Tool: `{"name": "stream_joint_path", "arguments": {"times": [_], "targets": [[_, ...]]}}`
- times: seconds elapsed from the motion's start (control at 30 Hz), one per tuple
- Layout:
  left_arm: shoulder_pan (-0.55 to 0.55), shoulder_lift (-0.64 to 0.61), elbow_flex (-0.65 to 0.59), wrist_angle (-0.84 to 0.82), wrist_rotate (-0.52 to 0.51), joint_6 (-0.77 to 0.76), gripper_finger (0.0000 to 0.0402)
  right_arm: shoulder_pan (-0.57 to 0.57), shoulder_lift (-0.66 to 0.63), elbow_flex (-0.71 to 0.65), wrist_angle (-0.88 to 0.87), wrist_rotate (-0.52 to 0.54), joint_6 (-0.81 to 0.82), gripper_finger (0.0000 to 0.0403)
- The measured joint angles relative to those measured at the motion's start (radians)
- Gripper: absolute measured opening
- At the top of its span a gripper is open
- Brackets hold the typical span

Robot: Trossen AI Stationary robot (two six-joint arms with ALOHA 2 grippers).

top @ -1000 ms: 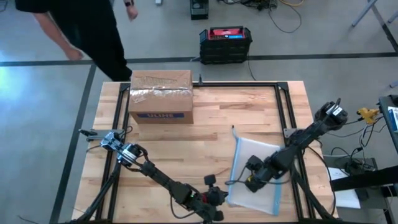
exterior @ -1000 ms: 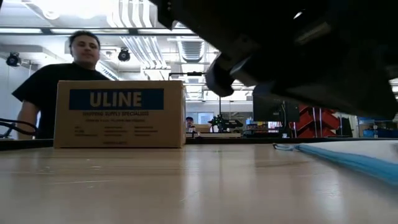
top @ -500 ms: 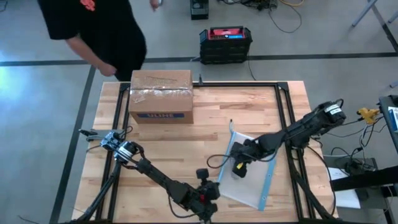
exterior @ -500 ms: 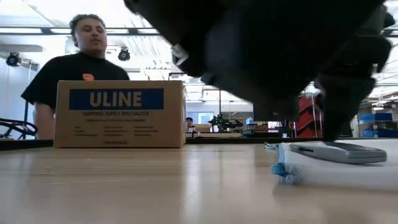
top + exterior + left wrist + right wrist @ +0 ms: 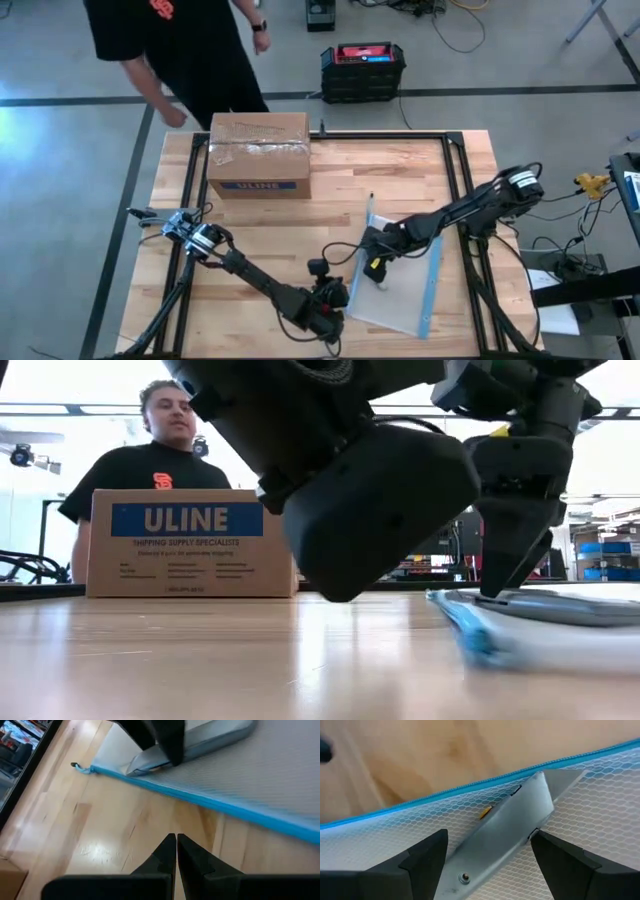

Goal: Pack items into zip bag
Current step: Open the cardboard box using a gray knife

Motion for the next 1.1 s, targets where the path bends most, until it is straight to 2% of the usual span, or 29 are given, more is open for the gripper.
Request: {"name": "stream_joint_path", "arguments": {"times": [0.23,0.33,0.63,0.9,1.1], "targets": [[-0.009,0.000,0.000,-0.030,0.008,-0.047,0.0000,0.085,0.060,0.105,-0.144,-0.007,-0.026,0.0276],[-0.007,0.000,0.000,-0.028,0.009,-0.046,0.0000,0.137,0.077,0.139,-0.210,0.031,-0.015,0.0270],[-0.023,-0.021,0.000,0.004,0.008,-0.038,0.0000,0.253,0.082,0.158,-0.277,0.115,0.176,0.0277],[-0.133,-0.087,0.000,0.062,-0.020,-0.011,0.0000,0.297,0.130,0.162,-0.293,0.147,0.248,0.0276],[-0.241,-0.104,0.000,0.087,-0.115,0.006,0.0000,0.285,0.131,0.164,-0.304,0.218,0.181,0.0234]]}}
